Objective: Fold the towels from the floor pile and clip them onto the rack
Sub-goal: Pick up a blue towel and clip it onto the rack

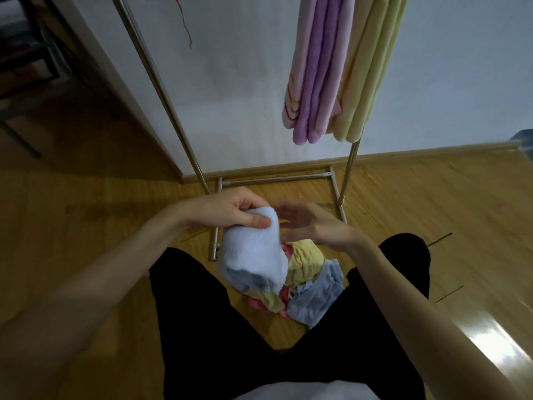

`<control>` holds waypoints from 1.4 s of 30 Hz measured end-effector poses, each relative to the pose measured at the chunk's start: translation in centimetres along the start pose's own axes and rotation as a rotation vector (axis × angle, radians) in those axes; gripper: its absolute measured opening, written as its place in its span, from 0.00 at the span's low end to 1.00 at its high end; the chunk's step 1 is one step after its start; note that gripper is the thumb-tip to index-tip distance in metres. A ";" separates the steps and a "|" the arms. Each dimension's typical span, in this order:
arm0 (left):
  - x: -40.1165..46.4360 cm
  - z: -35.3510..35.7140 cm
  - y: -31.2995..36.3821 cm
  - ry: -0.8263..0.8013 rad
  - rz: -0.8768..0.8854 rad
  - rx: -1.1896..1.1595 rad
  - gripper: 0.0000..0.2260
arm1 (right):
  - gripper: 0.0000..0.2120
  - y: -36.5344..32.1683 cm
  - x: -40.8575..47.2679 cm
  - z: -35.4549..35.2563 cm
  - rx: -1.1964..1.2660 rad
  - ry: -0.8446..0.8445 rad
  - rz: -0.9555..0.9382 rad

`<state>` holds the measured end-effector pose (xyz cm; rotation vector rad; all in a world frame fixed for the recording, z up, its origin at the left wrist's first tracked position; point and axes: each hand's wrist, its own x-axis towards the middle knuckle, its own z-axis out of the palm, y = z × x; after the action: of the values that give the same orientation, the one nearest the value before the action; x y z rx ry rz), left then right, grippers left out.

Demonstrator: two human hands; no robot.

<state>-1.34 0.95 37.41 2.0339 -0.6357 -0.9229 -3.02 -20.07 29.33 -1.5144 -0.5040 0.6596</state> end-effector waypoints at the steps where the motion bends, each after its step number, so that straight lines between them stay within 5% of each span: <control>1: 0.0 -0.1 0.1 -0.012 0.004 0.012 0.11 | 0.22 -0.3 0.2 0.2 -0.002 -0.018 -0.007; 8: -0.4 -0.9 0.4 -0.037 0.020 0.036 0.12 | 0.17 -1.1 0.8 0.2 0.014 -0.069 0.058; 12: -0.4 -1.1 0.2 -0.022 0.002 0.045 0.13 | 0.01 -2.7 0.4 -0.4 0.000 -0.072 0.051; 19: -1.5 -2.6 -1.5 0.093 -0.035 0.024 0.19 | 0.10 -5.2 -0.1 -3.2 -0.012 0.009 0.007; 22: -2.7 -3.8 -2.1 0.124 -0.034 -0.029 0.09 | 0.09 -5.5 -0.7 -4.5 -0.033 0.079 0.005; 29: -2.6 -5.4 0.1 0.223 0.034 0.063 0.11 | 0.19 -7.7 0.3 -5.2 -0.522 -0.090 -0.134; 35: -2.4 -7.3 2.0 0.145 0.065 0.172 0.08 | 0.21 -11.2 1.3 -5.1 -0.681 -0.359 0.021; 42: -3.1 -9.0 4.2 -0.012 0.060 0.336 0.05 | 0.20 -13.4 2.5 -6.1 -0.850 -0.320 0.053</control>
<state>3.42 4.91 45.80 2.2893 -0.9038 -0.8370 4.07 -22.14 42.39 -2.2292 -1.0835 0.7806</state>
